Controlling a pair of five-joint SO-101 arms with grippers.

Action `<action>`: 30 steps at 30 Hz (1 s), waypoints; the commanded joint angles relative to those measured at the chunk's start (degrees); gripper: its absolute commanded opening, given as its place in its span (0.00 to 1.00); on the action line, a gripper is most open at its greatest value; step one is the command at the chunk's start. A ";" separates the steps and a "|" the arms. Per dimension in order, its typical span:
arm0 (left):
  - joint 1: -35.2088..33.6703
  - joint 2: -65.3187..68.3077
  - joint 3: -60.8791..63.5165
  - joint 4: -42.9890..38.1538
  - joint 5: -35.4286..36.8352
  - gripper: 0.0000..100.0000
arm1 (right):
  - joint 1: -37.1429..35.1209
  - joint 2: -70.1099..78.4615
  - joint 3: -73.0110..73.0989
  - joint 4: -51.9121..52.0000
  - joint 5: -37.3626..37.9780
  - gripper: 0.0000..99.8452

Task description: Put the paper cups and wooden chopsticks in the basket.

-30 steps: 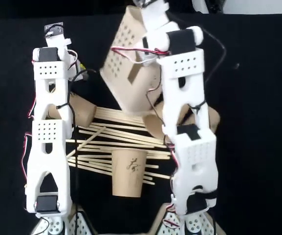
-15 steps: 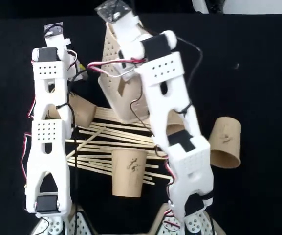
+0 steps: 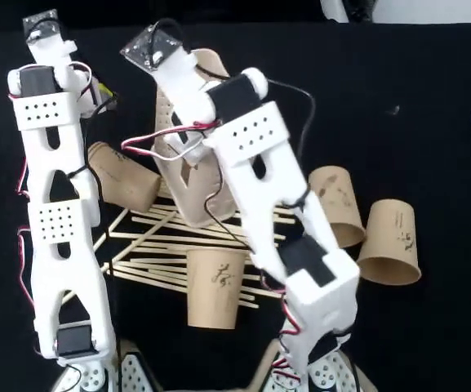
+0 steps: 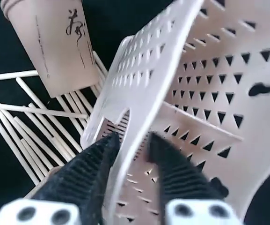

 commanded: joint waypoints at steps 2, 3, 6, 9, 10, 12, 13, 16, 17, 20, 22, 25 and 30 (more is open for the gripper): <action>0.57 -4.22 -1.89 0.44 -3.16 0.26 | -0.18 -7.52 -0.57 -0.44 0.70 0.23; 0.66 -4.22 -1.80 0.44 -4.04 0.26 | -0.18 -8.66 -0.92 -0.44 0.70 0.23; 0.66 -4.22 -1.80 0.53 -4.84 0.26 | -0.26 -12.00 -2.59 -0.62 0.35 0.23; 0.57 -4.22 -1.80 0.53 -4.75 0.26 | -0.26 -14.29 -5.41 -0.70 0.35 0.23; 0.66 -4.31 -1.80 0.53 -4.75 0.26 | 0.00 -14.90 -6.46 -0.70 0.35 0.23; 0.84 -4.31 -1.89 0.53 -4.75 0.26 | 0.62 -16.04 -8.48 -0.62 0.26 0.23; 0.92 -4.84 -1.89 0.53 -4.84 0.26 | 1.76 -16.40 -9.54 -0.44 0.09 0.23; 0.66 -8.35 -1.89 0.44 -4.84 0.26 | 5.10 -16.40 -10.24 0.00 -4.04 0.23; 0.57 -9.93 -1.89 0.44 -4.84 0.26 | 6.24 -15.87 -9.36 0.53 -5.01 0.23; 0.66 -15.03 -1.71 0.44 -5.10 0.26 | 8.79 -14.02 -5.23 1.76 -6.86 0.23; 1.45 -17.58 -1.19 0.53 -7.74 0.28 | 10.29 -13.58 -1.71 1.76 -8.26 0.23; 3.21 -20.92 4.09 0.35 -11.69 0.30 | 11.87 -13.58 1.80 1.76 -8.97 0.23; 3.30 -25.14 12.53 -6.59 -12.92 0.30 | 11.78 -13.32 7.60 1.32 -8.97 0.23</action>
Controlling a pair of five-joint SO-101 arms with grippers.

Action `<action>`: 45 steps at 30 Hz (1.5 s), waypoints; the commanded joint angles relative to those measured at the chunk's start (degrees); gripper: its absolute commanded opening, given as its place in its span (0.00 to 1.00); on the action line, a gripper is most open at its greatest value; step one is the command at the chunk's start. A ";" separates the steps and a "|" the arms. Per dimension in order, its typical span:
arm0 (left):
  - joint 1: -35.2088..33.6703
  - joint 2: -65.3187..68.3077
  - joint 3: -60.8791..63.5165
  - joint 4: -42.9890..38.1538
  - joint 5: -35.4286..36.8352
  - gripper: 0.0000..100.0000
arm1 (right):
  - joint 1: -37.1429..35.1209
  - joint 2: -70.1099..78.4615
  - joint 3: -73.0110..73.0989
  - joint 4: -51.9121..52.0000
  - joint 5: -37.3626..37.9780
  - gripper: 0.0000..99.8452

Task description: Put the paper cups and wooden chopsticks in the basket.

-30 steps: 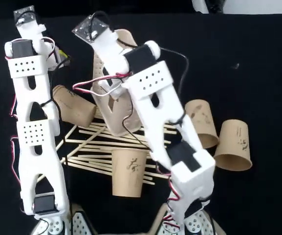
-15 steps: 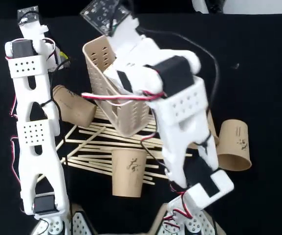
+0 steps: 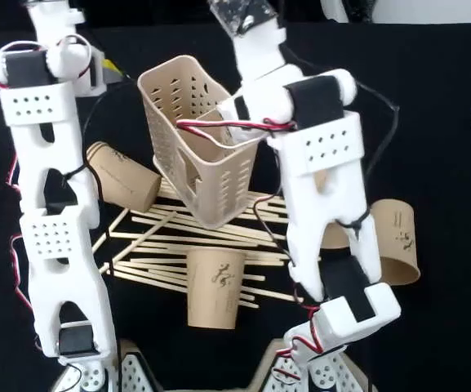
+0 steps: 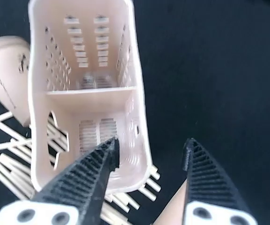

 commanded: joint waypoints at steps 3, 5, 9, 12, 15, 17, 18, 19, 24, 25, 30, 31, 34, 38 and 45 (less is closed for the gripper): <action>0.40 -8.09 8.31 -6.86 -1.32 0.30 | 0.97 0.22 4.09 0.44 0.00 0.23; 0.31 -8.70 9.98 -6.77 -1.32 0.30 | 0.97 0.22 6.46 -0.70 1.23 0.23; 0.31 -8.97 12.18 -6.77 -1.23 0.30 | 1.23 0.22 9.89 -3.43 5.45 0.19; 0.31 -8.97 12.26 -6.68 -1.23 0.30 | 2.20 0.22 10.77 -6.51 9.93 0.04; -0.31 -8.97 12.18 -6.07 -1.23 0.30 | 4.13 0.22 10.86 -9.05 12.31 0.02; -0.84 -8.97 12.18 -5.63 -1.14 0.30 | 5.63 0.13 10.59 -12.13 15.56 0.01; -1.27 -8.97 12.26 -5.54 -1.14 0.30 | 6.24 -0.13 10.59 -13.89 18.11 0.01; -1.63 -8.97 12.26 -5.54 -1.14 0.30 | 6.77 -0.13 10.59 -15.74 20.84 0.01; -2.07 -8.97 12.26 -5.19 -1.14 0.30 | 7.56 0.22 11.12 -24.18 28.22 0.01; -1.89 -8.97 12.26 -4.66 -1.14 0.30 | 7.65 0.22 11.12 -25.76 28.75 0.01; -0.48 -8.97 11.91 -4.22 1.32 0.30 | 7.30 1.01 12.26 -29.71 28.48 0.01; -0.13 -9.14 11.74 -4.31 2.02 0.30 | 7.30 1.63 12.62 -29.71 28.48 0.01; 2.42 -9.58 11.56 -4.48 2.20 0.30 | 7.65 4.35 12.53 -29.98 28.48 0.01; 5.32 -9.05 7.34 -6.95 2.55 0.30 | 8.70 7.08 12.44 -30.59 28.48 0.01; 7.60 -9.49 -0.31 -15.38 0.62 0.30 | 8.79 7.25 12.53 -30.59 28.48 0.01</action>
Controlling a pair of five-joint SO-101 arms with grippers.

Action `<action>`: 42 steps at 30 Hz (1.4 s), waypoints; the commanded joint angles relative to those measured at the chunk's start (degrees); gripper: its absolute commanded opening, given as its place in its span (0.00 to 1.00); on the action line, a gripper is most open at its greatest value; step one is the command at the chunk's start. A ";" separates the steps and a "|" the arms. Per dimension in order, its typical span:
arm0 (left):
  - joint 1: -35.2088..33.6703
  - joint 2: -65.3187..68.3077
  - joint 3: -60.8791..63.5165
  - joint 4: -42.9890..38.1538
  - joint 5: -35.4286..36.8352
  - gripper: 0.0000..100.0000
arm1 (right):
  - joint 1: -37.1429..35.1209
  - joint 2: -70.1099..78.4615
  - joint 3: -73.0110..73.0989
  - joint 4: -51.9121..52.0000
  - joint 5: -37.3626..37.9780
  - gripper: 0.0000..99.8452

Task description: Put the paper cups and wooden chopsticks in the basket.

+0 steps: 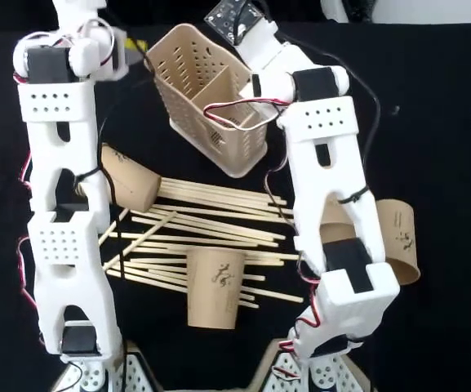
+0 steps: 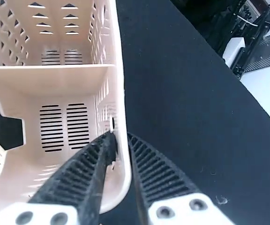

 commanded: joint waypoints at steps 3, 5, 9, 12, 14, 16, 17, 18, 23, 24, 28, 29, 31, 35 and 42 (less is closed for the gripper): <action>3.03 -3.60 -3.56 -5.19 -3.16 0.30 | 0.18 -0.40 -0.13 -0.35 0.79 0.01; 3.82 -4.04 -0.48 -5.80 -3.25 0.30 | 0.26 -0.22 -0.13 -0.35 0.79 0.01; 4.00 -4.13 3.91 -5.45 -3.25 0.30 | 0.35 -0.13 0.04 -0.26 0.79 0.01; 4.00 -3.52 5.67 -3.78 -3.52 0.30 | 0.35 -0.22 0.13 0.00 0.79 0.01; 4.18 -3.43 8.13 -3.78 -5.19 0.30 | 0.18 -0.40 0.13 0.09 0.79 0.01; 4.26 -3.43 10.07 -4.04 -6.33 0.30 | 0.09 -0.40 0.13 0.09 0.79 0.01; 4.62 -3.43 10.15 -4.04 -7.03 0.30 | 0.09 -0.40 0.13 0.09 0.79 0.01; 4.88 -3.43 10.15 -3.96 -8.00 0.30 | 0.09 -0.40 0.13 0.09 0.79 0.01; 6.64 -3.25 11.21 -3.52 -12.13 0.22 | 0.44 -0.40 0.13 0.09 0.70 0.01; 6.73 -2.81 11.91 -3.60 -11.78 0.18 | 0.44 -0.40 0.13 0.09 0.62 0.01; 6.64 -1.58 12.44 -3.43 -9.32 0.03 | 0.53 -0.40 -0.31 -0.09 -4.40 0.01; 6.55 -1.58 12.79 -3.43 -8.26 0.04 | 0.62 -0.40 -0.40 -0.26 -5.98 0.01; 5.93 -1.93 12.44 -2.46 -5.54 0.03 | 1.32 -0.48 -0.40 -0.44 -9.32 0.01; 5.58 -2.11 9.27 3.60 -1.67 0.03 | 4.40 -0.04 -0.66 -3.96 -15.74 0.01; 5.76 -1.85 1.36 13.19 2.20 0.03 | 4.84 -0.22 -0.66 -8.44 -18.90 0.01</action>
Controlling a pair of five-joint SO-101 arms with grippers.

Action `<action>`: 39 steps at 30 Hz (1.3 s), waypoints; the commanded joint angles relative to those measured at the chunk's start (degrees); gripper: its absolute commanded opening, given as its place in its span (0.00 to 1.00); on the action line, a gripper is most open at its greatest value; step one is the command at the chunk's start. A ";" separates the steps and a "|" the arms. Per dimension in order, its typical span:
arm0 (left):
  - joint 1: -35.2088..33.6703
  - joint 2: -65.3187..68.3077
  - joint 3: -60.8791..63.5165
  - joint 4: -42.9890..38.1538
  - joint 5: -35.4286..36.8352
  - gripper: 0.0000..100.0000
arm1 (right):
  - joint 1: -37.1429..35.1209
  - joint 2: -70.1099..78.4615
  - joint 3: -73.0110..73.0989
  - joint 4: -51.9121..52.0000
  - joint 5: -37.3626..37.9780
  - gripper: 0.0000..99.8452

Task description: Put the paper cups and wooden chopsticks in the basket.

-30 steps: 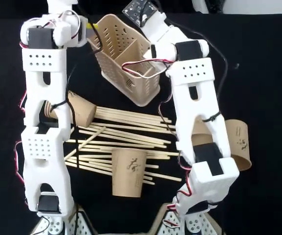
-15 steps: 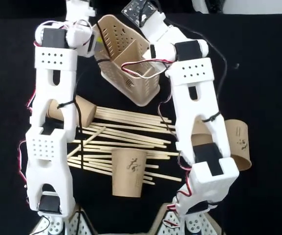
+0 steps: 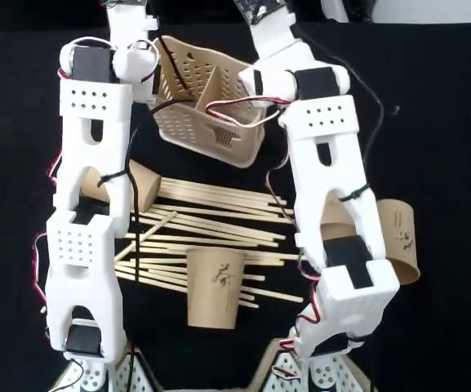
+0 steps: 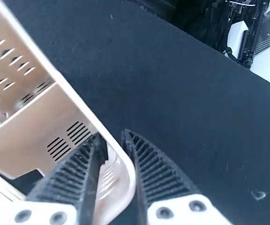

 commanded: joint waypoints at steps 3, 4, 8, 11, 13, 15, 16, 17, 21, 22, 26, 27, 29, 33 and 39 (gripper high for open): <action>-1.36 -1.14 -4.70 3.43 2.64 0.03 | 1.49 -1.45 -0.84 -1.14 -1.32 0.01; -1.36 -0.88 -4.62 3.43 2.64 0.03 | 0.70 -2.15 -0.92 -0.26 -1.32 0.02; -1.45 0.53 -3.12 3.16 2.90 0.03 | -1.14 -5.14 -1.01 3.52 -1.32 0.19; -1.54 1.93 -3.12 1.85 2.90 0.03 | -2.02 -8.66 -1.10 5.89 -1.32 0.26; -1.63 2.81 -2.95 1.23 2.90 0.03 | -2.29 -12.53 -1.10 7.21 -1.41 0.23; -1.63 3.43 -3.03 1.23 2.99 0.03 | -1.93 -17.19 -1.10 7.65 -4.22 0.19; -1.63 3.52 -3.03 1.23 2.99 0.03 | -0.97 -19.47 -0.57 7.82 -6.68 0.17; -1.63 3.60 -3.03 1.23 2.99 0.03 | -0.35 -21.14 -0.31 8.79 -9.67 0.15; -1.54 3.43 -3.03 1.32 2.99 0.03 | -0.09 -24.66 4.88 14.51 -18.11 0.10; -1.45 3.43 -3.03 1.32 2.99 0.03 | -0.09 -24.75 6.73 14.59 -18.90 0.10; -1.10 3.43 -3.03 1.67 3.08 0.03 | 0.09 -24.75 15.96 6.77 -23.82 0.20; -1.19 3.43 -3.03 1.67 3.69 0.03 | 0.00 -24.75 18.24 4.66 -24.44 0.23; -1.45 3.43 -3.03 1.67 5.27 0.03 | -0.44 -24.75 22.46 0.62 -24.88 0.25; -1.10 3.43 -3.03 1.67 5.45 0.03 | -0.97 -24.75 29.05 -8.35 -24.97 0.22; -1.19 3.60 -3.03 1.67 5.45 0.03 | -2.37 -25.19 31.60 -11.87 -24.79 0.22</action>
